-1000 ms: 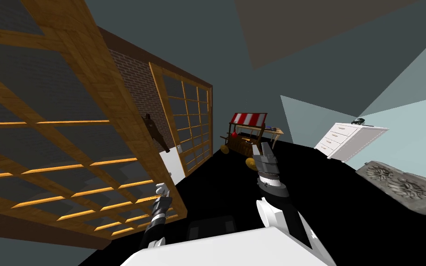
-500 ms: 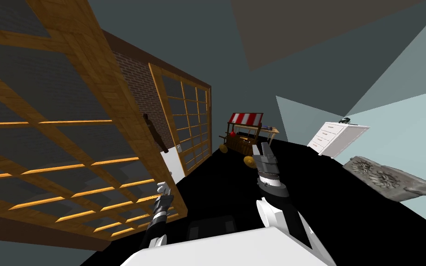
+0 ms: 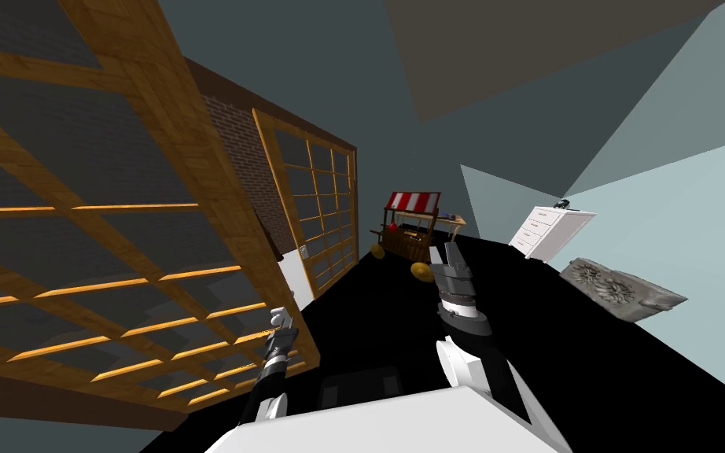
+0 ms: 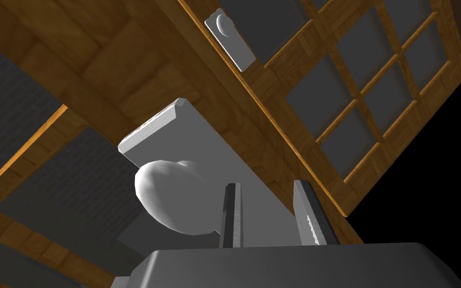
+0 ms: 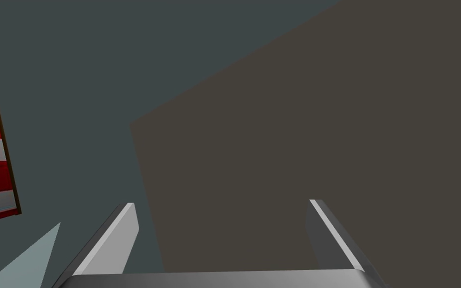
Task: Pull the door open
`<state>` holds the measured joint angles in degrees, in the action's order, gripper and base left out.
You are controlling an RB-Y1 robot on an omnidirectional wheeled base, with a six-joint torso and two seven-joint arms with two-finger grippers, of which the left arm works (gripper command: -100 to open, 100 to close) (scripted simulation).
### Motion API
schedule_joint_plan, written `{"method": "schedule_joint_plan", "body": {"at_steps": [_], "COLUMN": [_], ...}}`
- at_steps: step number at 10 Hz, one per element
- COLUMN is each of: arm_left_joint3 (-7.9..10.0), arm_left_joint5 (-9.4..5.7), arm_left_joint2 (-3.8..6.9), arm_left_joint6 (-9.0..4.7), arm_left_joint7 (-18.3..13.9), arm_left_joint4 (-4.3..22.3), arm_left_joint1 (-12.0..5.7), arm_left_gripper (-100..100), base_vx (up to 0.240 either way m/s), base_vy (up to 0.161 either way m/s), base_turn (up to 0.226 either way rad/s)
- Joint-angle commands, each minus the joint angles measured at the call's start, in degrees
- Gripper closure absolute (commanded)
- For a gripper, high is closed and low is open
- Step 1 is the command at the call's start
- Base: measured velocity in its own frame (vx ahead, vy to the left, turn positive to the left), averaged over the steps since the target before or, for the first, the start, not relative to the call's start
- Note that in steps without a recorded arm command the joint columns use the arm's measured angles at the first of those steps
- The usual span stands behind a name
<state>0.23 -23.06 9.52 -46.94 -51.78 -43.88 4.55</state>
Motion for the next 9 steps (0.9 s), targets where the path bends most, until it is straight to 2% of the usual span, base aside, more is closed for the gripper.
{"method": "schedule_joint_plan", "body": {"at_steps": [1, 2, 3, 5, 6, 8, 9], "arm_left_joint3": [-0.18, -0.83, -0.83, -2.08, -2.08, -3.26, -3.26], "arm_left_joint5": [-1.11, -1.88, -1.88, -3.35, -3.35, -4.73, -4.73], "arm_left_joint2": [0.81, 0.91, 0.91, 1.11, 1.11, 1.29, 1.29], "arm_left_joint6": [-0.67, -0.67, -0.67, -0.68, -0.68, -0.68, -0.68], "arm_left_joint7": [-2.9, -4.3, -5.0, -8.4, -9.2, -12.7, -13.2], "arm_left_joint4": [0.0, -0.1, -0.1, -0.3, -0.3, -0.5, -0.5], "arm_left_joint1": [-0.56, -0.81, -0.81, -1.29, -1.29, -1.74, -1.74], "arm_left_gripper": [-100, -100, -100, -100, -100, -100, -100], "base_vx": [-0.057, -0.085, -0.074, -0.084, -0.077, -0.078, -0.065], "base_vy": [0.034, 0.046, 0.034, 0.037, 0.019, 0.032, 0.023], "base_turn": [-0.042, -0.091, -0.048, -0.075, -0.042, -0.063, -0.045]}}
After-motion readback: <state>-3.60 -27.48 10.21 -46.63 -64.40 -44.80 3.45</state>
